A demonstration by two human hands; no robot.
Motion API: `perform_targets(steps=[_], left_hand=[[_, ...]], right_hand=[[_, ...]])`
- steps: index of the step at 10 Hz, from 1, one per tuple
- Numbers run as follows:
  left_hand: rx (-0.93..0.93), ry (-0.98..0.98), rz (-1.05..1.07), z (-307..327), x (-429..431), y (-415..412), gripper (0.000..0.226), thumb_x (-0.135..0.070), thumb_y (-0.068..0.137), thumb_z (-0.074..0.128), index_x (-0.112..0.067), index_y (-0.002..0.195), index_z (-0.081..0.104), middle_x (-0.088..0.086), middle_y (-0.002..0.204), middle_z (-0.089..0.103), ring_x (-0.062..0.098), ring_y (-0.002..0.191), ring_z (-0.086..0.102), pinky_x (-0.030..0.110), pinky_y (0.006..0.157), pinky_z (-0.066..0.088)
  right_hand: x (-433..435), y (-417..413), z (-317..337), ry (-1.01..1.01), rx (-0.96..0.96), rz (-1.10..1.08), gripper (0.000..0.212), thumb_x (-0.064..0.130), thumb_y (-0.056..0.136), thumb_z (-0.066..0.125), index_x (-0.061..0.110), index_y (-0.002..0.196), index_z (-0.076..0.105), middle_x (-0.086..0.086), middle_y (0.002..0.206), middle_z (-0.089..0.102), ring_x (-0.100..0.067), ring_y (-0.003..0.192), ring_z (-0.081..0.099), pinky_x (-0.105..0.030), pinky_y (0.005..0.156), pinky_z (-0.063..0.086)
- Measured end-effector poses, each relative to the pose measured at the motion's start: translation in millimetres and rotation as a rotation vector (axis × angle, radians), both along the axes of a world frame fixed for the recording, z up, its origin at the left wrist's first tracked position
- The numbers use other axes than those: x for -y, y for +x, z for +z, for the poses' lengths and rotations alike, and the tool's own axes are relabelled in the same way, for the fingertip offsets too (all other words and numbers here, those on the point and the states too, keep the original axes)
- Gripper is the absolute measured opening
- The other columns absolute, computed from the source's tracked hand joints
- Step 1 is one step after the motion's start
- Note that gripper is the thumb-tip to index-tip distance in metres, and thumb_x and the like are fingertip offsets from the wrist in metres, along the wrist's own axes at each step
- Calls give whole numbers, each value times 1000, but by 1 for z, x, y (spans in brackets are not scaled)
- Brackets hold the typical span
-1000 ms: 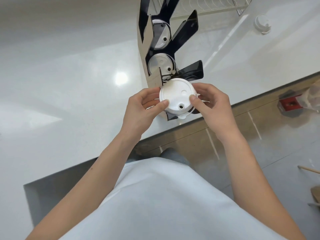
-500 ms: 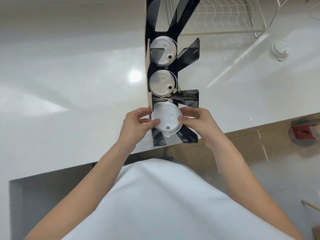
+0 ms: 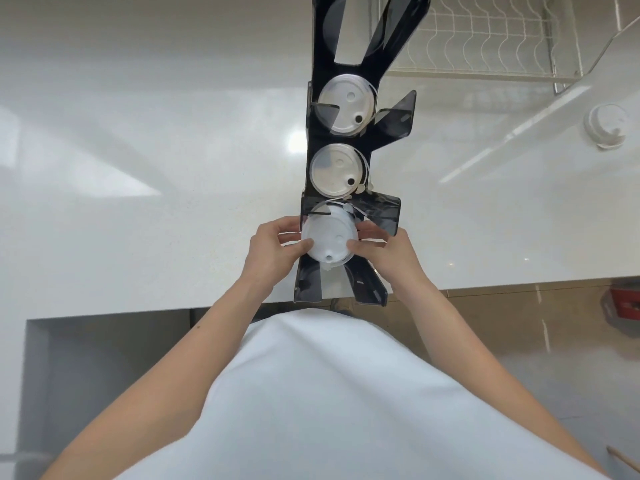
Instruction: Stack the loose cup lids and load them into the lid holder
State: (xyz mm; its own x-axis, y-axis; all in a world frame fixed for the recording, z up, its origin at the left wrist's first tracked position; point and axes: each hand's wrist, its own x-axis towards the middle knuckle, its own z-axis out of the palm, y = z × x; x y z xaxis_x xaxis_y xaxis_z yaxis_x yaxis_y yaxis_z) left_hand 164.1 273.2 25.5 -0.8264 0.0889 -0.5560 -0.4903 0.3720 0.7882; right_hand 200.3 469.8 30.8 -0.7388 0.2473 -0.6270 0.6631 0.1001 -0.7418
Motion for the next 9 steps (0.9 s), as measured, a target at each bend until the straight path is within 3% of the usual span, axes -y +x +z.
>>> perform_targets(steps=[1,4,5,7,8,9], left_hand=[[9,-16,-5,-2,-2,-3,31,-9,84,75,-27,109,68,-5,104,73,15,102,71,21,81,54],[34,-37,-22,-6,2,-4,38,-26,85,75,-19,122,65,-2,115,71,12,104,69,24,77,52],[25,-51,-34,-4,9,-3,34,-31,90,70,-19,121,63,-4,118,69,14,106,67,20,74,47],[-16,-9,-107,0,31,5,34,-34,96,61,-21,128,63,-4,122,67,16,111,65,32,92,54],[-63,6,-171,2,45,13,33,-34,98,58,-21,128,64,-5,123,67,14,112,64,31,94,53],[-108,-23,-277,4,63,25,35,-36,101,53,-19,130,62,-7,127,66,9,109,61,13,89,46]], right_hand=[[0,-2,0,20,5,6,34,11,80,80,13,112,68,2,101,70,-18,95,69,-47,95,56],[5,2,-3,-15,53,-84,37,15,81,79,13,116,66,-6,112,71,-22,102,69,-41,94,57],[9,9,1,-20,34,-156,33,16,86,74,13,117,65,-5,113,70,-20,103,68,-30,83,57],[25,34,1,-127,-28,-471,24,21,97,62,9,118,63,-9,119,68,-15,100,68,-30,87,58],[38,51,2,-161,-85,-603,23,16,99,57,5,120,62,-13,118,66,-19,100,66,-28,89,55],[60,72,4,-171,-115,-716,18,5,100,49,12,108,63,-9,111,64,-28,109,63,-39,101,53]])
